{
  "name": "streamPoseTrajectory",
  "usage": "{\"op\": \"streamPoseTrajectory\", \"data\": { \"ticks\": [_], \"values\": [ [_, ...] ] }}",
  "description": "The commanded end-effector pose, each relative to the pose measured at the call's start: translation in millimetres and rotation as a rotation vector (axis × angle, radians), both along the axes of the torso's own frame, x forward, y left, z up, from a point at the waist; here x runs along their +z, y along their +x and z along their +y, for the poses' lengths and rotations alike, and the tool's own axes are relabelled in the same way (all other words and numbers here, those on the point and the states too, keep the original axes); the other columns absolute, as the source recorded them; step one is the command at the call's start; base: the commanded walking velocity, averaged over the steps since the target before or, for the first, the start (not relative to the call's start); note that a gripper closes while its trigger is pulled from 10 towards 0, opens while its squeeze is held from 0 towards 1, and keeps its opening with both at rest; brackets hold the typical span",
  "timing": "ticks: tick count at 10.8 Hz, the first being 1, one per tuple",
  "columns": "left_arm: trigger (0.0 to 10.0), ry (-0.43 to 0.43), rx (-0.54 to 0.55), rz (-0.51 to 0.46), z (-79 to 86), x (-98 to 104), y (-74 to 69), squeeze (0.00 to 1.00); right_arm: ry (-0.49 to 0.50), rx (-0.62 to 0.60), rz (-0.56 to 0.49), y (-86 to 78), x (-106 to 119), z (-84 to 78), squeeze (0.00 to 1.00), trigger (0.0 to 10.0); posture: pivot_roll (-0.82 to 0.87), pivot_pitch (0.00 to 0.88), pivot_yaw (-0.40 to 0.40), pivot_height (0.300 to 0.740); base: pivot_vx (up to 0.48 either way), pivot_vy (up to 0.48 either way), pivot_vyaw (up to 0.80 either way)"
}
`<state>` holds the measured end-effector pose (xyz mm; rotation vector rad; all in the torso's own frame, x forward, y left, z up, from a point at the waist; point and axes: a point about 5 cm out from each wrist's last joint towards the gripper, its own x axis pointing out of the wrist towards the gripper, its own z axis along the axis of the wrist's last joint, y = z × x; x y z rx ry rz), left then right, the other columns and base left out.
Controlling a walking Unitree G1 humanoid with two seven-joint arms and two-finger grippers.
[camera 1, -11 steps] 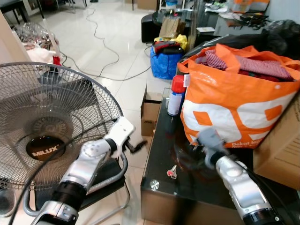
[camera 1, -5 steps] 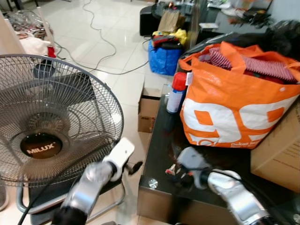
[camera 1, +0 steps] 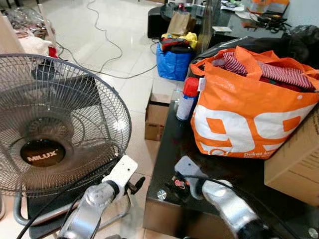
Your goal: Hang keys on a hook
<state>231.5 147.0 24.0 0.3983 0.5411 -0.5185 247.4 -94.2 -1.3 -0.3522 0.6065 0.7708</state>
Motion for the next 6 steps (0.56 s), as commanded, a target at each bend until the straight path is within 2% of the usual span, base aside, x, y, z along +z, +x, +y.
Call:
{"op": "streamPoseTrajectory", "data": {
  "ticks": [1, 2, 3, 6],
  "values": [
    [10.0, 0.007, 0.005, -0.019, 0.7, 5.6, 0.0, 0.00, -0.030, -0.027, 0.002, 2.2, -5.1, -6.6, 0.00, 10.0, -0.07, 0.000, -0.094, 0.740, 0.000, 0.000, 0.00],
    [10.0, -0.004, 0.004, -0.020, 3.1, 8.6, -0.6, 0.00, -0.062, -0.028, 0.026, 0.6, -13.5, -7.2, 0.00, 4.5, -0.06, 0.000, -0.094, 0.740, 0.000, 0.000, 0.00],
    [10.0, -0.036, -0.022, -0.021, 2.5, 12.5, 0.4, 0.00, -0.102, -0.030, 0.045, -0.9, -21.6, -9.8, 0.00, 0.0, -0.06, 0.000, -0.094, 0.740, 0.000, 0.000, 0.00],
    [10.0, -0.047, -0.064, -0.006, 3.7, 16.2, 4.7, 0.00, -0.122, -0.089, 0.060, 1.3, -28.4, -12.9, 0.00, 0.0, -0.06, 0.000, -0.087, 0.740, 0.000, 0.000, 0.00]
  ]
}}
